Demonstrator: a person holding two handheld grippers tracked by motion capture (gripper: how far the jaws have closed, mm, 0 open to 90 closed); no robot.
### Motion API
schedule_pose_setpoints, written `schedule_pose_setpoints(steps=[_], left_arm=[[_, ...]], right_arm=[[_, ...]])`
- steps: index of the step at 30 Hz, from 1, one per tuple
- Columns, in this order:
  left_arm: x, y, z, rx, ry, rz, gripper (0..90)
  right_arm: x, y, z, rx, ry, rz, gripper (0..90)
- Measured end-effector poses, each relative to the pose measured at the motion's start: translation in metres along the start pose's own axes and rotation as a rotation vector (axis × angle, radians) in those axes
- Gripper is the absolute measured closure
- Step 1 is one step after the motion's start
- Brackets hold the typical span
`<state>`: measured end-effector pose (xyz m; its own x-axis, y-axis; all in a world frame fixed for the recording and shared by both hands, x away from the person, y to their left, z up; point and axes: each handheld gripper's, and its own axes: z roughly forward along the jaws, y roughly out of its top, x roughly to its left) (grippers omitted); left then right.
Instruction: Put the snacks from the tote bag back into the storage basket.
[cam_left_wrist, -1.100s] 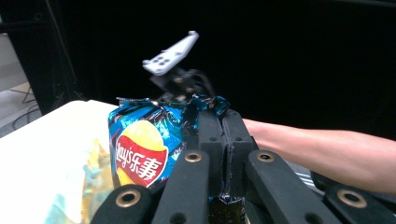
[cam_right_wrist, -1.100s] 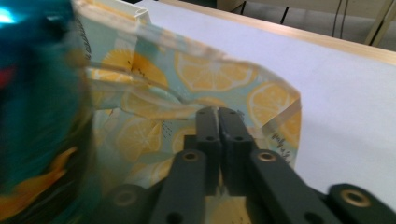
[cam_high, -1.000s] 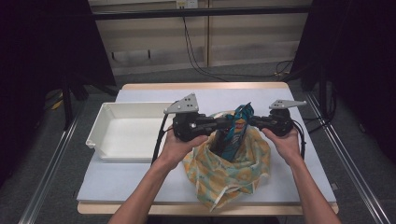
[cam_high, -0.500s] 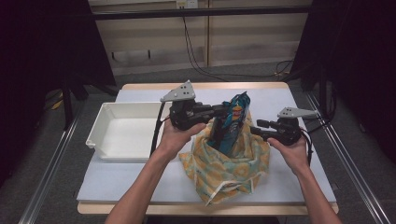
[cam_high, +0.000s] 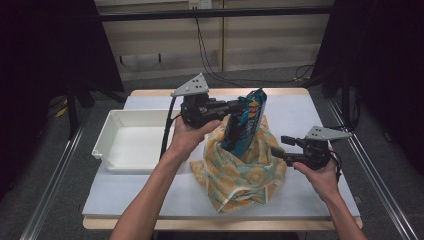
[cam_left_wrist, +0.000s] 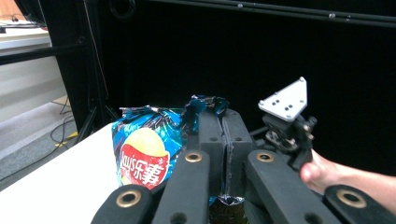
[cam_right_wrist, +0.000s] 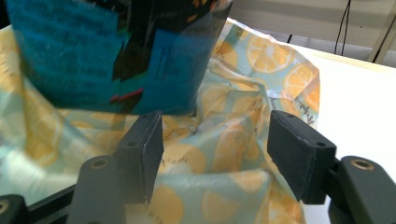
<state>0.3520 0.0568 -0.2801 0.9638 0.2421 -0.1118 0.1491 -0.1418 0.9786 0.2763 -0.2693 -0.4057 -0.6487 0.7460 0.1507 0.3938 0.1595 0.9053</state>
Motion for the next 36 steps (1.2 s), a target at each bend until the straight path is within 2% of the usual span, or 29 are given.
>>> schedule_pose_setpoints(steps=[5,10,12,19,22,25,28,32,33,35,36], left_arm=[[0.000,0.007,0.003,-0.006,0.003,0.006,89.1],[0.003,0.016,0.011,-0.018,0.003,0.004,89.1],[0.004,0.019,0.011,-0.018,-0.001,0.013,89.1],[0.005,0.032,0.010,-0.049,-0.003,0.006,89.1],[0.004,0.036,0.007,-0.049,0.000,0.013,89.1],[0.003,0.042,0.003,-0.072,-0.011,0.011,89.1],[0.002,0.048,-0.002,-0.063,-0.009,0.026,89.1],[0.001,0.055,-0.012,-0.085,-0.008,0.028,89.1],[0.001,0.056,-0.015,-0.083,-0.004,0.039,89.2],[0.001,0.056,-0.021,-0.098,-0.021,0.022,89.2],[0.000,0.055,-0.024,-0.099,-0.007,0.022,89.2]], right_arm=[[0.006,-0.005,-0.006,-0.006,0.012,0.005,35.3],[0.013,-0.009,-0.006,0.002,0.028,-0.012,35.2],[0.015,-0.010,-0.006,0.003,0.031,-0.014,34.7],[0.019,-0.018,-0.010,0.013,0.038,-0.011,32.6],[0.018,-0.020,-0.013,-0.001,0.039,-0.004,31.4],[0.020,-0.022,-0.015,-0.011,0.035,0.004,28.6],[0.020,-0.023,-0.016,-0.009,0.029,0.008,26.3],[0.020,-0.026,-0.018,-0.009,0.017,0.017,22.0],[0.021,-0.027,-0.019,-0.006,0.013,0.021,20.7],[0.020,-0.031,-0.022,0.001,0.012,0.023,18.3],[0.020,-0.031,-0.022,0.001,0.012,0.023,18.3]])
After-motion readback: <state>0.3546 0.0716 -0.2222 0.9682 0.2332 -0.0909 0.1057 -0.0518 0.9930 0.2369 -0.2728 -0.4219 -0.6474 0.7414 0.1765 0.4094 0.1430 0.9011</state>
